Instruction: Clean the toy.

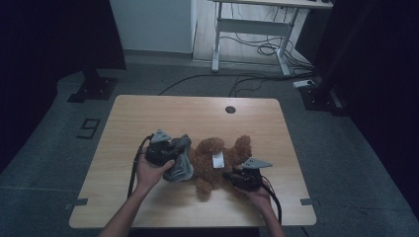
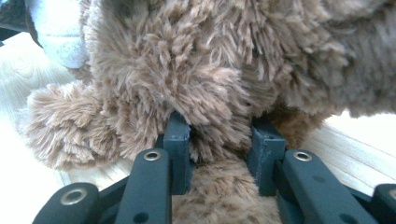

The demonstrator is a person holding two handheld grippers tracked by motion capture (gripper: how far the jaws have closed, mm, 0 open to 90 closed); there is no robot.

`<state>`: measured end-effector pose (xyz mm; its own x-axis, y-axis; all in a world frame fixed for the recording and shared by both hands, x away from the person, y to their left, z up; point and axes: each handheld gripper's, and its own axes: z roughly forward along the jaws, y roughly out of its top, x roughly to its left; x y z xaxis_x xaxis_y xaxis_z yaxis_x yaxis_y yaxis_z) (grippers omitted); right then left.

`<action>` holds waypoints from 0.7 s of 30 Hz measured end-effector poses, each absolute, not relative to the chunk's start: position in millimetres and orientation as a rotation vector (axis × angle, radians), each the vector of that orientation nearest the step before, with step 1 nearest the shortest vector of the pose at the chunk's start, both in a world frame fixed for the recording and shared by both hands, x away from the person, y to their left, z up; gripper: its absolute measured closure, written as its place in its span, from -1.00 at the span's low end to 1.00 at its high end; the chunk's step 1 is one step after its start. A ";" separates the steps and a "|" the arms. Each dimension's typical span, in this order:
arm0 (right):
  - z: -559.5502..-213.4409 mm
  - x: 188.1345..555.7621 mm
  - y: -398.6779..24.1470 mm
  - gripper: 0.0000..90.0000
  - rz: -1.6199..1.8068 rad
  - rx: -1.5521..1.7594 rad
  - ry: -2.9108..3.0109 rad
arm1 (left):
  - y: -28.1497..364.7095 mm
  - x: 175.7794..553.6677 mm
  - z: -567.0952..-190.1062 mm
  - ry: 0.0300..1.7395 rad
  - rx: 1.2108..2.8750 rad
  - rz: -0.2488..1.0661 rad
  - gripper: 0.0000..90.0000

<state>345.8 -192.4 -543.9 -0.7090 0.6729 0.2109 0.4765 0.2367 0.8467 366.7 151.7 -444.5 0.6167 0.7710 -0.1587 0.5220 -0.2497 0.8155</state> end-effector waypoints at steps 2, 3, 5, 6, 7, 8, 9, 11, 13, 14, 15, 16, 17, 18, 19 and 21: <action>-544.0 345.8 -192.3 0.47 1.470 1.091 2.306 | 164.2 364.8 -447.0 1.051 1.915 0.351 0.74; -544.1 345.9 -192.3 0.47 1.471 1.091 2.305 | 169.7 363.8 -449.0 1.063 1.911 0.354 0.74; -544.2 346.1 -192.3 0.47 1.472 1.092 2.305 | 179.2 362.3 -453.9 1.089 1.904 0.361 0.74; -544.2 346.1 -192.3 0.47 1.472 1.093 2.303 | 183.3 361.5 -456.5 1.103 1.905 0.373 0.74; -544.3 346.0 -192.3 0.47 1.473 1.093 2.303 | 186.1 361.1 -458.8 1.114 1.906 0.378 0.74; -544.2 346.1 -192.3 0.47 1.472 1.093 2.305 | 190.7 360.8 -463.1 1.133 1.906 0.375 0.74; -544.2 346.1 -192.4 0.47 1.472 1.093 2.305 | 193.5 360.1 -467.1 1.149 1.902 0.375 0.74; -544.3 346.3 -192.5 0.47 1.473 1.093 2.307 | 196.1 357.6 -475.6 1.174 1.910 0.383 0.74; -544.2 346.2 -192.2 0.47 1.468 1.089 2.309 | 197.2 354.3 -483.2 1.184 1.929 0.396 0.74; -544.0 346.2 -191.9 0.47 1.464 1.084 2.311 | 198.7 353.4 -486.6 1.187 1.937 0.394 0.74; -543.9 346.5 -191.3 0.47 1.458 1.078 2.314 | 200.9 353.3 -490.3 1.196 1.945 0.383 0.74; -543.8 347.1 -190.5 0.47 1.456 1.078 2.315 | 203.5 354.3 -495.0 1.212 1.956 0.367 0.74; -543.8 347.7 -189.6 0.48 1.451 1.074 2.314 | 205.6 356.6 -501.1 1.234 1.971 0.337 0.74; -543.6 347.7 -188.4 0.48 1.445 1.073 2.311 | 206.9 359.3 -508.2 1.250 1.984 0.296 0.73; -543.8 347.9 -187.5 0.48 1.440 1.067 2.312 | 206.9 361.1 -514.6 1.258 1.990 0.266 0.73; -543.8 348.7 -186.3 0.48 1.437 1.063 2.312 | 202.8 362.8 -520.4 1.242 1.974 0.251 0.73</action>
<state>348.7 -186.3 -543.8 -0.7146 0.6756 0.1817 0.4620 0.2607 0.8477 362.8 202.8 -520.4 0.5039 0.8339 -0.2250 0.6811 -0.2234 0.6973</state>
